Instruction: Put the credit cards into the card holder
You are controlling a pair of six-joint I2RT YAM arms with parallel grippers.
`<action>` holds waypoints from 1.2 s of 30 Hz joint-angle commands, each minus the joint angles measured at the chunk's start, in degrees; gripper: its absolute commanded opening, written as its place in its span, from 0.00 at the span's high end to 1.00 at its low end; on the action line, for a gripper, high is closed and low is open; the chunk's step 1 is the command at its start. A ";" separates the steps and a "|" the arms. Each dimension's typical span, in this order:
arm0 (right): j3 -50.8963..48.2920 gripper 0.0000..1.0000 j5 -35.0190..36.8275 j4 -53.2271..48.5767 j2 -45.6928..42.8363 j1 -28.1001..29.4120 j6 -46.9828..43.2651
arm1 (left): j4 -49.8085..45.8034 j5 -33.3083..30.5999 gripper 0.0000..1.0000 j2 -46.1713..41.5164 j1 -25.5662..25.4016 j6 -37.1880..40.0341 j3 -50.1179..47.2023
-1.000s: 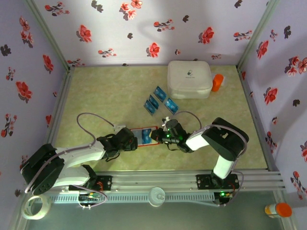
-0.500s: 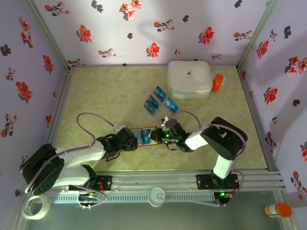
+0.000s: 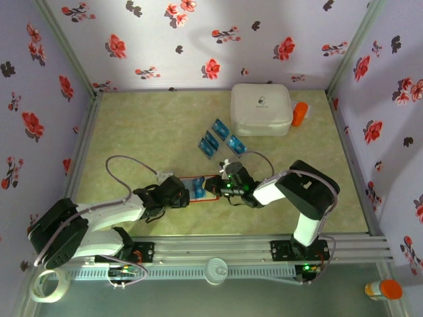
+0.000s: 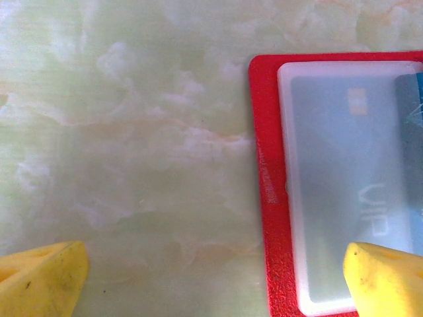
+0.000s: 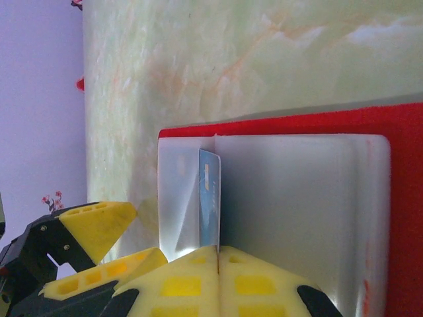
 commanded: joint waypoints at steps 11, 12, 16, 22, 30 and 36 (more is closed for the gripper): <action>0.61 0.97 -0.83 -4.63 1.55 0.66 -2.18 | -3.20 -1.02 0.00 -0.63 -0.45 -1.10 -1.70; 0.82 0.90 -0.87 -5.63 1.08 0.59 -2.60 | -3.07 -1.00 0.00 -0.59 -0.37 -1.03 -1.70; 2.86 0.66 -0.33 -12.67 -1.88 0.55 -5.78 | -2.85 -1.07 0.00 -0.60 -0.44 -1.18 -1.96; 8.45 0.46 1.17 -25.83 -5.74 0.51 -11.95 | -2.57 -1.00 0.00 -0.64 -0.45 -1.23 -2.23; 13.85 0.51 3.34 -35.96 -7.62 0.52 -16.53 | -2.11 -1.04 0.00 -0.60 -0.44 -1.32 -2.47; 17.27 0.84 5.09 -40.60 -5.69 0.56 -18.27 | -2.09 -1.14 0.00 -0.82 -0.41 -1.14 -2.40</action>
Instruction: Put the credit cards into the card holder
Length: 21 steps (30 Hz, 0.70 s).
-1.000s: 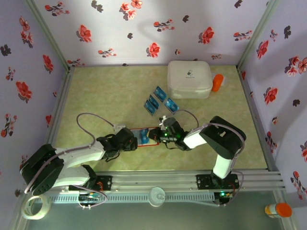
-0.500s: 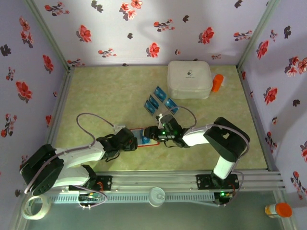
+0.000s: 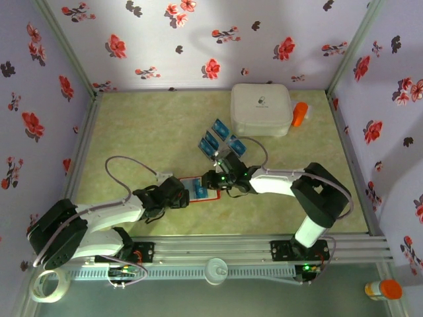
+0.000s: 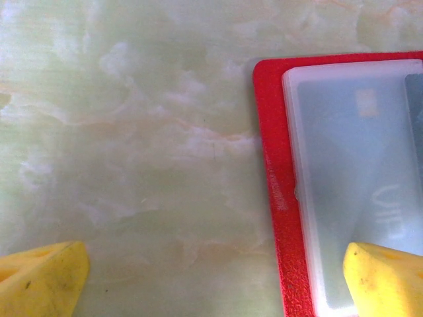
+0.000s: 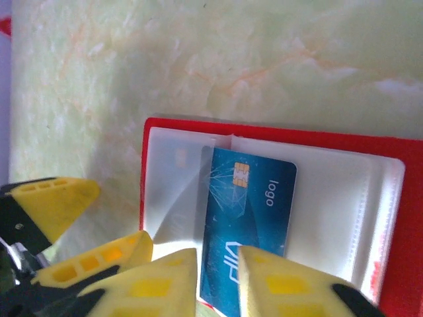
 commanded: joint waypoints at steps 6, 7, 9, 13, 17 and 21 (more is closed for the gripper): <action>3.97 0.89 1.87 -5.77 3.75 0.36 -2.85 | -2.58 -0.85 0.00 -0.55 -0.32 -1.14 -1.88; 4.16 0.89 1.88 -5.84 4.27 0.33 -2.84 | -2.54 -0.86 0.00 -0.57 -0.33 -1.18 -1.96; 4.71 0.90 1.77 -6.15 5.41 0.40 -3.05 | -2.40 -0.84 0.00 -0.58 -0.33 -1.14 -2.05; 5.76 0.90 1.85 -6.79 7.33 1.07 -3.16 | -2.17 -0.90 0.00 -0.84 -0.28 -1.13 -2.32; 7.08 0.91 1.64 -6.86 9.11 2.41 -2.77 | -1.95 -0.91 0.00 -0.94 -0.33 -1.13 -2.41; 8.31 0.93 1.63 -6.79 10.42 3.54 -1.85 | -2.24 -0.99 0.00 -1.26 -0.35 -1.01 -1.98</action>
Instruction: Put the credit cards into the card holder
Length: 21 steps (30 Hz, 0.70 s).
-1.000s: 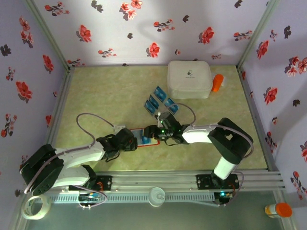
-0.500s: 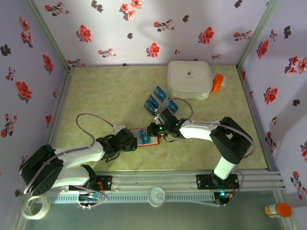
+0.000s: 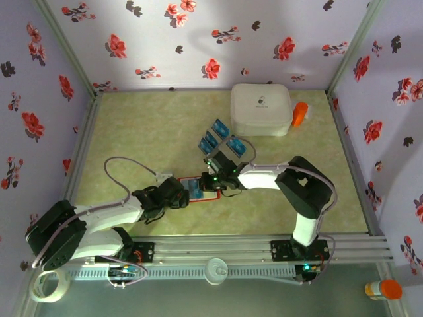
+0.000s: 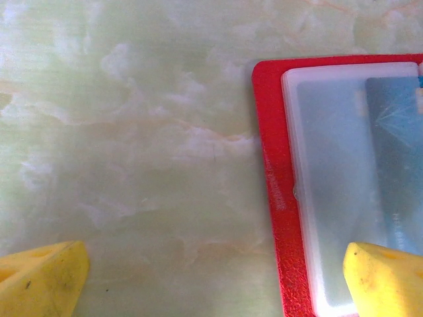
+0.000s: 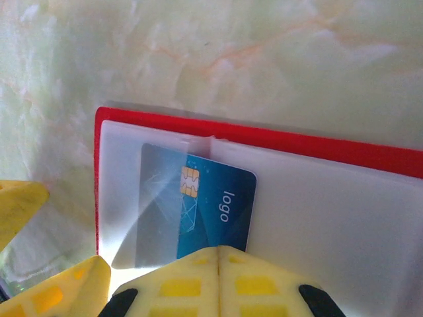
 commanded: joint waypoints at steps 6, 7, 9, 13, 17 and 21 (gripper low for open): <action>2.36 0.95 -0.03 -0.83 1.82 1.70 1.54 | -5.06 -1.33 0.00 -3.34 0.82 0.13 0.46; 2.22 0.95 0.13 -0.90 1.30 1.63 1.55 | -5.22 -1.26 0.00 -3.99 1.36 0.13 0.58; 2.23 0.95 0.98 -1.69 -0.32 1.65 1.22 | -5.40 -0.94 0.00 -5.65 2.85 0.23 0.60; 2.66 0.95 3.18 -4.98 -3.31 1.54 -0.73 | -5.50 0.47 0.00 -8.15 6.06 0.55 0.60; 3.91 0.95 5.23 -9.34 -4.37 1.62 -3.43 | -6.07 1.69 0.00 -8.51 9.05 1.52 0.86; 5.57 0.95 6.51 -12.55 -3.59 1.60 -6.23 | -6.25 2.66 0.00 -7.11 10.84 2.98 1.20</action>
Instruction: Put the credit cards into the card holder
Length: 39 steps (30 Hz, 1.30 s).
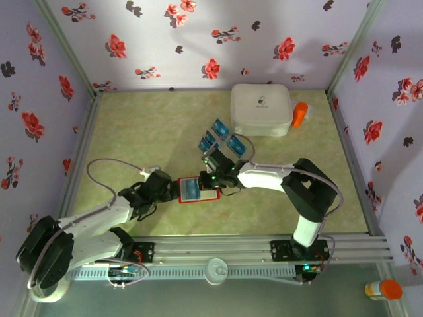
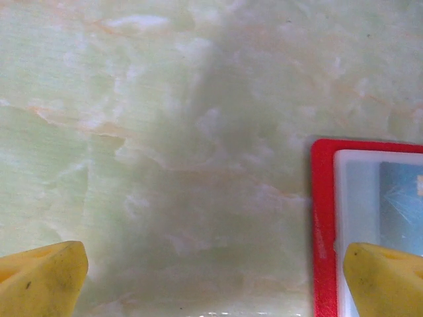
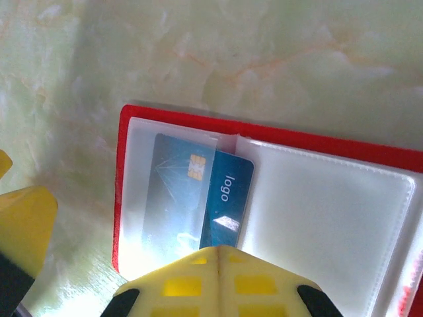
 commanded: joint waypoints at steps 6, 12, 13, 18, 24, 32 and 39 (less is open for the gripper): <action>5.54 0.95 2.41 -6.95 2.28 0.42 -5.23 | -2.45 1.79 0.00 5.10 2.03 3.50 1.98; 7.49 0.96 1.90 -7.14 4.83 0.45 -5.69 | -1.88 1.70 0.00 7.44 2.01 4.05 2.15; 7.64 0.96 1.79 -7.26 5.32 0.48 -5.67 | -1.92 1.74 0.00 7.90 2.03 4.31 2.37; 8.05 0.97 1.61 -7.25 7.02 0.52 -5.73 | -1.10 1.95 0.00 10.51 2.03 5.10 2.94; 8.51 0.98 0.65 -7.45 8.31 0.88 -5.78 | 0.91 2.72 0.00 13.93 2.03 5.09 3.48; 9.91 0.99 -0.44 -7.45 9.20 1.85 -5.24 | 2.30 3.37 0.00 14.74 2.03 5.11 3.19; 11.12 0.99 -1.08 -7.36 10.26 3.09 -4.78 | 2.65 3.67 0.00 15.14 1.94 4.94 3.27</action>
